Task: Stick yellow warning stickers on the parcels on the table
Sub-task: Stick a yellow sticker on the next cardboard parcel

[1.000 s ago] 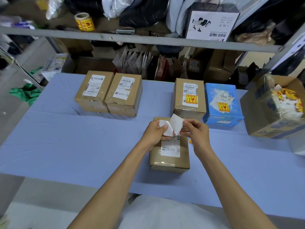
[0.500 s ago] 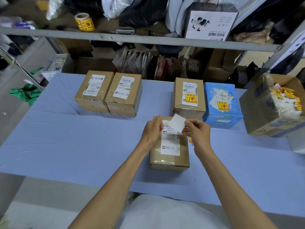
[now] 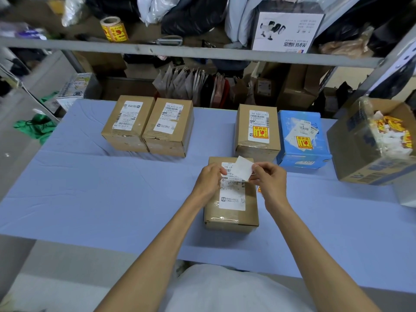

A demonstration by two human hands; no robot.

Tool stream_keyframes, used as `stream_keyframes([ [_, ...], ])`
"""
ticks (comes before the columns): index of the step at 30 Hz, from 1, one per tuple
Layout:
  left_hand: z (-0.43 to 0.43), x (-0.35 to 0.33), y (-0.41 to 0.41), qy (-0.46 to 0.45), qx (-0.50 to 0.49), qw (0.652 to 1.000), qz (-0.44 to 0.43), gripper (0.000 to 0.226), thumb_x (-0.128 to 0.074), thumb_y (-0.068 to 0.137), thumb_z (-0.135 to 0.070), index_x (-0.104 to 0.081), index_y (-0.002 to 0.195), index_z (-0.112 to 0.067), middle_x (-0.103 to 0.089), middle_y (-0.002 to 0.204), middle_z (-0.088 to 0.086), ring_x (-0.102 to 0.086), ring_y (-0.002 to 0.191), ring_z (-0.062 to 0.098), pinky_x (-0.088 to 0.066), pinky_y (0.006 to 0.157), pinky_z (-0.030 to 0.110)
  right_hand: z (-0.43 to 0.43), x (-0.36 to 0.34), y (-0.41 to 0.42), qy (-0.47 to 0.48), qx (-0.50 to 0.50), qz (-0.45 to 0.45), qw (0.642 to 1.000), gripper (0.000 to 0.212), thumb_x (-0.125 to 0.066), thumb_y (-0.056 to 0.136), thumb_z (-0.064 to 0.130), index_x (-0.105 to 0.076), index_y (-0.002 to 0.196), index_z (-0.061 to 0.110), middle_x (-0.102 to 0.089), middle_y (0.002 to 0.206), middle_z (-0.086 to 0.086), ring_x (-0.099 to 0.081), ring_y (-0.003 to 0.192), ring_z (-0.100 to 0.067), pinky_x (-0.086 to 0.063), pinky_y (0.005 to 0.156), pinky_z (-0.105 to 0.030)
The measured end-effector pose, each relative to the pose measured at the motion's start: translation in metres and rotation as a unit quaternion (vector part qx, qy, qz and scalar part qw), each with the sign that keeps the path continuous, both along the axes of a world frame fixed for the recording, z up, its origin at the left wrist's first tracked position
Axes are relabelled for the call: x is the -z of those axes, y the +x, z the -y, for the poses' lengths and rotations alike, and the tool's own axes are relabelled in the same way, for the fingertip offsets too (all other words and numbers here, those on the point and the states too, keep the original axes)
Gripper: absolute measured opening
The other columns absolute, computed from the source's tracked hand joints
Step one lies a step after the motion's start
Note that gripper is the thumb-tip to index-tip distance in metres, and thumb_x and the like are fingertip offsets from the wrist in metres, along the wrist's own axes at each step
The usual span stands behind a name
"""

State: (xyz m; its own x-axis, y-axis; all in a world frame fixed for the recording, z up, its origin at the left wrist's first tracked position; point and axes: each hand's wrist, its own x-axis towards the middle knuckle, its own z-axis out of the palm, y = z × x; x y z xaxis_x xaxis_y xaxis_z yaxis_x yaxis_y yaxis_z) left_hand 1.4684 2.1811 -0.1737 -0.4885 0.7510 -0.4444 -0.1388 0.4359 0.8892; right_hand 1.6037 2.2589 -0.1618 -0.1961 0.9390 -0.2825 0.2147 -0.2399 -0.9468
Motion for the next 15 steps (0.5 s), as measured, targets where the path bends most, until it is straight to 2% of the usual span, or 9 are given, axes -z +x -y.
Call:
stream_keyframes([
  [2, -0.001, -0.001, -0.001, -0.011, -0.004, 1.0, -0.006, 0.026, -0.031, 0.091, -0.008, -0.052, 0.079, -0.019, -0.04, 0.057, -0.007, -0.034, 0.053, 0.009, -0.029, 0.049, 0.022, 0.0, 0.0, 0.0, 0.002, 0.0, 0.009, 1.0, 0.011, -0.061, 0.091, 0.013, -0.068, 0.084, 0.016, -0.068, 0.074, 0.003, -0.067, 0.064, -0.012, -0.053, 0.054, -0.017],
  [6, -0.001, -0.007, 0.003, -0.022, 0.024, 0.999, 0.012, 0.03, -0.026, 0.09, 0.0, -0.047, 0.099, -0.02, -0.047, 0.073, 0.0, -0.039, 0.058, 0.009, -0.033, 0.048, 0.018, 0.002, 0.001, -0.001, 0.005, 0.001, 0.018, 1.0, 0.012, -0.061, 0.091, 0.014, -0.067, 0.082, 0.019, -0.069, 0.077, 0.004, -0.068, 0.066, -0.013, -0.049, 0.049, -0.013],
  [8, -0.001, -0.01, 0.005, -0.022, 0.067, 0.997, 0.016, 0.033, -0.025, 0.09, 0.007, -0.045, 0.107, -0.014, -0.05, 0.079, 0.002, -0.043, 0.062, 0.009, -0.036, 0.052, 0.018, 0.002, 0.001, -0.002, 0.009, 0.001, 0.019, 1.0, 0.014, -0.06, 0.091, 0.014, -0.067, 0.08, 0.02, -0.069, 0.077, 0.003, -0.068, 0.066, -0.013, -0.047, 0.047, -0.011],
  [11, -0.001, -0.011, 0.004, -0.04, 0.102, 0.994, -0.015, 0.037, -0.029, 0.086, 0.011, -0.048, 0.106, -0.013, -0.051, 0.087, 0.0, -0.049, 0.073, 0.011, -0.041, 0.06, 0.018, 0.002, 0.001, -0.002, 0.008, -0.001, 0.026, 1.0, 0.012, -0.059, 0.091, 0.015, -0.067, 0.083, 0.017, -0.068, 0.078, 0.003, -0.067, 0.067, -0.015, -0.045, 0.045, -0.01],
  [13, -0.002, -0.011, 0.004, -0.036, 0.053, 0.997, -0.045, 0.034, -0.032, 0.086, 0.008, -0.052, 0.099, -0.015, -0.053, 0.089, 0.0, -0.05, 0.079, 0.015, -0.042, 0.063, 0.022, 0.001, 0.002, -0.002, 0.01, 0.003, 0.029, 1.0, 0.011, -0.06, 0.091, 0.015, -0.068, 0.084, 0.017, -0.069, 0.078, 0.003, -0.068, 0.066, -0.014, -0.045, 0.045, -0.01],
  [15, -0.004, -0.014, 0.007, -0.029, -0.026, 0.993, -0.114, 0.021, -0.037, 0.088, -0.005, -0.054, 0.089, -0.017, -0.057, 0.084, -0.001, -0.052, 0.076, 0.015, -0.041, 0.062, 0.026, 0.0, 0.002, -0.001, 0.014, 0.012, 0.029, 0.999, 0.011, -0.06, 0.091, 0.014, -0.068, 0.083, 0.016, -0.07, 0.078, 0.0, -0.068, 0.066, -0.016, -0.048, 0.049, -0.013],
])
